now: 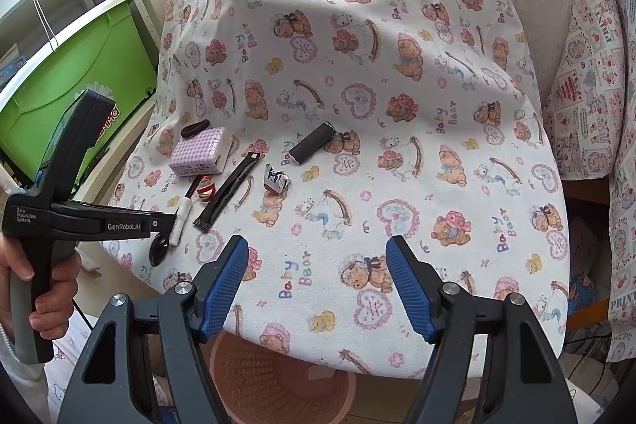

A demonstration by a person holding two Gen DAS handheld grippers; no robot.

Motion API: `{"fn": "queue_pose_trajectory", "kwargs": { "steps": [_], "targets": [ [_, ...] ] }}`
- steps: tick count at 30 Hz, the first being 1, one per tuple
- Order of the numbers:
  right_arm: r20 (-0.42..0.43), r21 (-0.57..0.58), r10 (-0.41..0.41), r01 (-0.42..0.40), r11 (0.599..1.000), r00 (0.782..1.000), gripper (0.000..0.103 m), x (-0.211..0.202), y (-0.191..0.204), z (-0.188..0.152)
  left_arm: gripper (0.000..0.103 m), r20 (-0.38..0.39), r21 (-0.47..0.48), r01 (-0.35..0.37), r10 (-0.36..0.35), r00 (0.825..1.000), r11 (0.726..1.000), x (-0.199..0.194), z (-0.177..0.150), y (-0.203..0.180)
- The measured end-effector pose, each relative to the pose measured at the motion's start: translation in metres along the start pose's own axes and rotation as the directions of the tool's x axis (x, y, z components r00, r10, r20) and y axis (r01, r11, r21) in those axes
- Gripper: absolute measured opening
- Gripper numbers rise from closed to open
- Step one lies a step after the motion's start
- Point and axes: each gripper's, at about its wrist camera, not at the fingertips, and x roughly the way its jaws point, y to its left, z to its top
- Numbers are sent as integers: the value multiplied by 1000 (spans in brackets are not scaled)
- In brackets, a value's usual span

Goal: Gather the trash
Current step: 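Grasp the black spoon with the left tool while the right tool grasps the small wrapper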

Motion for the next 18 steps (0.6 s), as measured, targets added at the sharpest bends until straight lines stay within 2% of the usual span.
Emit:
{"fn": "queue_pose_trajectory", "kwargs": {
  "steps": [2, 4, 5, 7, 10, 18],
  "targets": [
    [-1, 2, -2, 2, 1000, 1000, 74, 0, 0, 1, 24, 9, 22, -34, 34, 999, 999, 1, 1, -2],
    [0, 3, -2, 2, 1000, 1000, 74, 0, -1, 1, 14, 3, 36, -32, 32, 999, 999, 2, 3, -2],
    [-1, 2, -1, 1, 1000, 1000, 74, 0, 0, 1, 5, -7, 47, -16, 16, 1000, 999, 3, 4, -3],
    [-2, 0, 0, 0, 1000, 1000, 74, 0, 0, 1, 4, -8, 65, -31, 31, 999, 997, 3, 6, -6],
    [-1, -8, -7, 7, 1000, 1000, 74, 2, 0, 1, 4, 14, 44, -8, 7, 1000, 999, -4, 4, -2],
    [20, -33, 19, -18, 999, 1000, 74, 8, 11, 8, 4, 123, 17, 52, -53, 991, 999, -35, -16, 7]
  ]
}}
